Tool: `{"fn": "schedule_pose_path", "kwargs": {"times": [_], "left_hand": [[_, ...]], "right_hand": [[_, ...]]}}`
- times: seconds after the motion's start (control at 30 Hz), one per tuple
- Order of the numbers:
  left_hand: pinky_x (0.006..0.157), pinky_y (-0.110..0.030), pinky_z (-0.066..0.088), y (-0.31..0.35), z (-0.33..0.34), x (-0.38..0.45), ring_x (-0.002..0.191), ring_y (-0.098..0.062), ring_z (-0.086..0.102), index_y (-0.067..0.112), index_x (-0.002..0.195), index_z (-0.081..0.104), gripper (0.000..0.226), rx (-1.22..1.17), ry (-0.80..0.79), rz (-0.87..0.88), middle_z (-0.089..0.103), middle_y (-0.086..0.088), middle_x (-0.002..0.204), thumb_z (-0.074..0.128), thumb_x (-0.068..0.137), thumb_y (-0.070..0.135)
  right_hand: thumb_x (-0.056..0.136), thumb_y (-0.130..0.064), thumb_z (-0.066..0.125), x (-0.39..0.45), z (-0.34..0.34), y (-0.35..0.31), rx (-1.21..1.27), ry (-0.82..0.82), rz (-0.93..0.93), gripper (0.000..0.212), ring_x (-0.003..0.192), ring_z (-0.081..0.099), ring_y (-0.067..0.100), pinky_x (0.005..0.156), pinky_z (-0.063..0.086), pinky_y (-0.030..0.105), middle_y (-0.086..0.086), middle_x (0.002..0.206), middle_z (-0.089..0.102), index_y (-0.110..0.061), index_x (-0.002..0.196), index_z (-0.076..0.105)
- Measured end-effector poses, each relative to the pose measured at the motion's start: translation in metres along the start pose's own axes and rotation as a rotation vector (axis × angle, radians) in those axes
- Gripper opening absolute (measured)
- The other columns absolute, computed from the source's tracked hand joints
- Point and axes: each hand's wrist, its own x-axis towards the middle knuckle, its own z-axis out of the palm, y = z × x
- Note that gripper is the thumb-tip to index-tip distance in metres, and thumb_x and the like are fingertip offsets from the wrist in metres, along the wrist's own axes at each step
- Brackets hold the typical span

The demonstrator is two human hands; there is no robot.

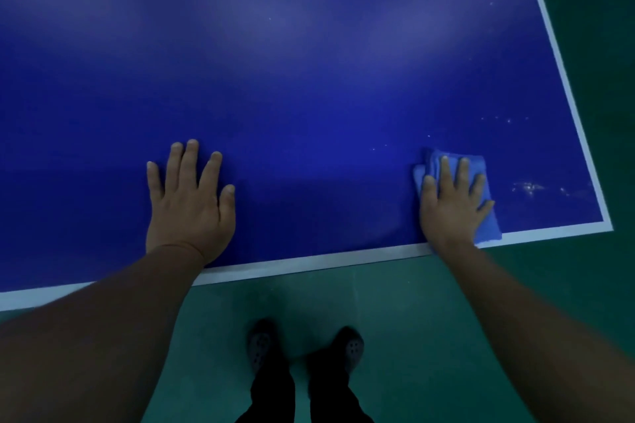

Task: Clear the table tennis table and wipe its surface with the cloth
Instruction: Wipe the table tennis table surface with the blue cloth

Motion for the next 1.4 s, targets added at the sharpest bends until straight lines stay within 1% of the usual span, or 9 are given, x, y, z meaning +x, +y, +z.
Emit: {"fn": "schedule_pose_path", "kwargs": {"times": [0.2,0.33,0.43,0.7,0.77,0.97,1.03,1.23,1.4], "left_hand": [[0.122,-0.054,-0.005,-0.001,0.001,0.000,0.153,-0.027,0.001,0.013,0.152,0.034,0.067,-0.009,0.019,0.003,0.016,-0.015,0.164,0.018,0.097,0.048],[0.121,-0.054,-0.005,-0.002,0.002,0.001,0.153,-0.028,0.002,0.013,0.152,0.035,0.067,0.002,0.007,0.006,0.017,-0.015,0.164,0.019,0.097,0.047],[0.121,-0.055,-0.004,-0.002,0.003,0.001,0.153,-0.028,0.002,0.012,0.152,0.035,0.067,0.018,0.006,0.008,0.016,-0.015,0.164,0.019,0.097,0.048],[0.121,-0.053,-0.006,-0.002,0.002,0.001,0.153,-0.027,0.002,0.013,0.151,0.037,0.066,0.017,0.009,0.007,0.018,-0.014,0.163,0.021,0.097,0.047],[0.121,-0.052,-0.007,-0.002,0.002,0.002,0.153,-0.027,0.003,0.013,0.151,0.037,0.065,0.026,0.003,0.011,0.018,-0.015,0.163,0.021,0.098,0.047],[0.121,-0.051,-0.007,-0.002,0.001,0.002,0.153,-0.028,0.004,0.013,0.151,0.037,0.065,0.045,-0.007,0.017,0.019,-0.015,0.163,0.021,0.098,0.046],[0.121,-0.051,-0.006,-0.002,0.002,0.002,0.153,-0.029,0.006,0.012,0.151,0.038,0.065,0.047,0.004,0.016,0.020,-0.016,0.162,0.022,0.098,0.046],[0.120,-0.055,-0.001,-0.002,0.003,0.002,0.152,-0.031,0.009,0.011,0.149,0.039,0.062,0.078,0.029,0.032,0.023,-0.017,0.161,0.025,0.098,0.044],[0.118,-0.061,0.008,-0.002,0.007,0.002,0.151,-0.033,0.015,0.011,0.147,0.043,0.062,0.109,0.047,0.044,0.027,-0.018,0.160,0.030,0.096,0.043]], "right_hand": [[0.099,-0.057,0.021,-0.033,0.022,-0.056,-0.155,-0.035,-0.637,0.060,0.152,0.012,0.033,0.118,0.006,0.061,-0.001,0.164,0.023,-0.034,0.153,0.034],[0.092,-0.064,0.009,0.007,0.001,0.000,-0.062,-0.015,-0.083,0.071,0.153,0.002,0.027,0.119,0.005,0.060,-0.004,0.167,0.008,-0.038,0.157,0.019],[0.088,-0.074,0.008,-0.011,0.003,0.004,-0.037,-0.002,-0.064,0.080,0.153,0.000,0.026,0.120,0.003,0.060,-0.004,0.168,0.005,-0.036,0.158,0.018],[0.099,-0.054,0.036,-0.050,0.038,-0.118,-0.076,0.033,-0.954,0.054,0.151,0.019,0.031,0.117,0.014,0.062,-0.002,0.161,0.032,-0.033,0.149,0.043],[0.097,-0.053,0.035,-0.012,0.034,-0.123,-0.096,0.046,-0.881,0.056,0.150,0.024,0.033,0.117,0.018,0.062,0.000,0.160,0.034,-0.033,0.149,0.043],[0.103,-0.056,0.021,0.076,-0.005,-0.054,0.022,0.013,-0.011,0.057,0.154,0.002,0.026,0.120,0.005,0.059,-0.005,0.167,0.007,-0.038,0.157,0.016],[0.103,-0.056,0.022,0.068,-0.005,-0.059,0.036,0.018,0.079,0.057,0.153,0.001,0.027,0.119,0.005,0.060,-0.005,0.168,0.006,-0.038,0.157,0.015],[0.096,-0.057,0.028,0.004,0.027,-0.159,-0.045,0.011,-0.639,0.060,0.152,0.015,0.032,0.117,0.008,0.062,-0.003,0.164,0.024,-0.036,0.152,0.037],[0.100,-0.058,0.021,0.001,0.035,-0.261,-0.050,-0.014,-0.767,0.059,0.153,0.004,0.030,0.119,0.002,0.060,-0.004,0.167,0.013,-0.039,0.155,0.026]]}}
